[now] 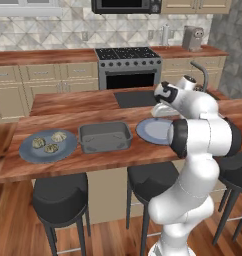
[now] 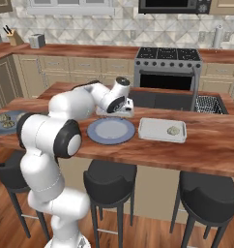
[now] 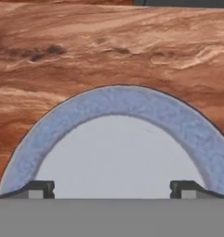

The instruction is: Place two dumplings into each of the tupperware containers and then place the containers in the fridge.

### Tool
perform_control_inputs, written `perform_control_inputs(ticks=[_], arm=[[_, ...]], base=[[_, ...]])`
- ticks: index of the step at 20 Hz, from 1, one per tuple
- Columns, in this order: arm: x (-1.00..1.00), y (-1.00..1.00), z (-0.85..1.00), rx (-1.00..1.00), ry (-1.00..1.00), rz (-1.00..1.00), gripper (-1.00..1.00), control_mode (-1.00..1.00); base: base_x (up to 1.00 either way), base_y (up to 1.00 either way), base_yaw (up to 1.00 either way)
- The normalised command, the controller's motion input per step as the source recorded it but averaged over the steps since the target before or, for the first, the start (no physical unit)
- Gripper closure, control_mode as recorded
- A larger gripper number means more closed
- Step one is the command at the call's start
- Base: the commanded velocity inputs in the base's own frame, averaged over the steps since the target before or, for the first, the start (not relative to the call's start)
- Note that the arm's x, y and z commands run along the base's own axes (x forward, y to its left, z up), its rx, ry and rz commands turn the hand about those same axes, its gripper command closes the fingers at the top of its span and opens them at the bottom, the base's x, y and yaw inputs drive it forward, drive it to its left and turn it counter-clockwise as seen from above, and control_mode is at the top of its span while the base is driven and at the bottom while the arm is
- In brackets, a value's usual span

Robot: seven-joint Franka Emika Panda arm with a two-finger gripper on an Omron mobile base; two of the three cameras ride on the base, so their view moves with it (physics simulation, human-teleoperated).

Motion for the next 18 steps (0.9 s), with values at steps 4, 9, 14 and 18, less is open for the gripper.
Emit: perform_control_inputs(ticks=[4, 9, 14, 18], arm=[[0.0, 1.0, 0.39, 0.01, 0.29, 0.63, -1.0, -1.0], [0.0, 1.0, 0.59, 0.0, 0.17, 0.56, -1.0, -1.0], [-0.56, 0.8, 0.56, 0.01, 0.01, 0.45, -1.0, -1.0], [-0.91, 0.98, 0.05, 0.0, -0.02, 0.38, -1.0, -1.0]], base=[[0.0, 0.0, 0.0], [0.0, 0.0, 0.0], [0.0, 0.0, 0.0], [0.0, 0.0, 0.0]])
